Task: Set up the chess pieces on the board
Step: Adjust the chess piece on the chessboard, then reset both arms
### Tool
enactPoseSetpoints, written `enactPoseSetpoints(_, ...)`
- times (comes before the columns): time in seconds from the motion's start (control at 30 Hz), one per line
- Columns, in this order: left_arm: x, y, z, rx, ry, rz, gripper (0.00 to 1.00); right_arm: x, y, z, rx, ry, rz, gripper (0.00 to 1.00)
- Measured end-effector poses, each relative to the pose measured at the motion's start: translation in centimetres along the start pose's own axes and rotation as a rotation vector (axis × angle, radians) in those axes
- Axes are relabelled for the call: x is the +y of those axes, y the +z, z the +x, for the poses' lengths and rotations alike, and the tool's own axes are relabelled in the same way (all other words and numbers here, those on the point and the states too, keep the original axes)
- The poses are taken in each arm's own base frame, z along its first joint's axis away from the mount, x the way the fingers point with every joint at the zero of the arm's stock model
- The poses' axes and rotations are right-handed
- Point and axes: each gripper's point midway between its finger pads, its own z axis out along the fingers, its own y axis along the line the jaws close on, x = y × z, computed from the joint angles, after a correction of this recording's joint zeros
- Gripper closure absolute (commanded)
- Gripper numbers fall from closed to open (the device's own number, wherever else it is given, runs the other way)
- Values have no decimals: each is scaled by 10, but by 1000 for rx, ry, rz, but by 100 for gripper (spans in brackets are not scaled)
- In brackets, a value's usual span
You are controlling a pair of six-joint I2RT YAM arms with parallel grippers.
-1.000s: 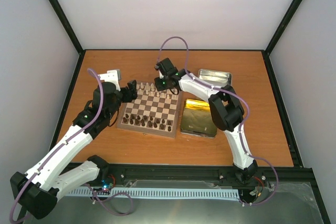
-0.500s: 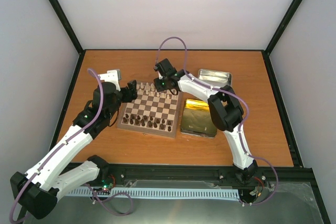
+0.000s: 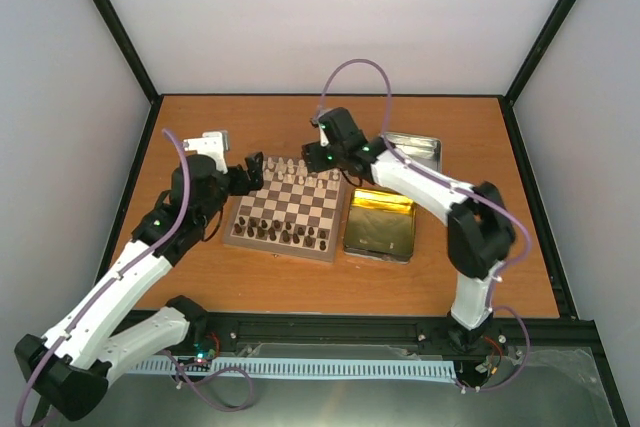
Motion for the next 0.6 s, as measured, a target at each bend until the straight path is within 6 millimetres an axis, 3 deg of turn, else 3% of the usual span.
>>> enactPoseSetpoints(0.2, -3, -21, -8, -27, 21, 41, 0, -27, -102, 10, -153, 4, 87, 8)
enactPoseSetpoints(0.37, -1, -50, -24, -102, 28, 67, 0, -67, -177, 41, -253, 25, 243, 5)
enactPoseSetpoints(0.6, 8, -96, -51, -235, 35, 75, 0, -109, -295, 50, -485, 103, 413, 0)
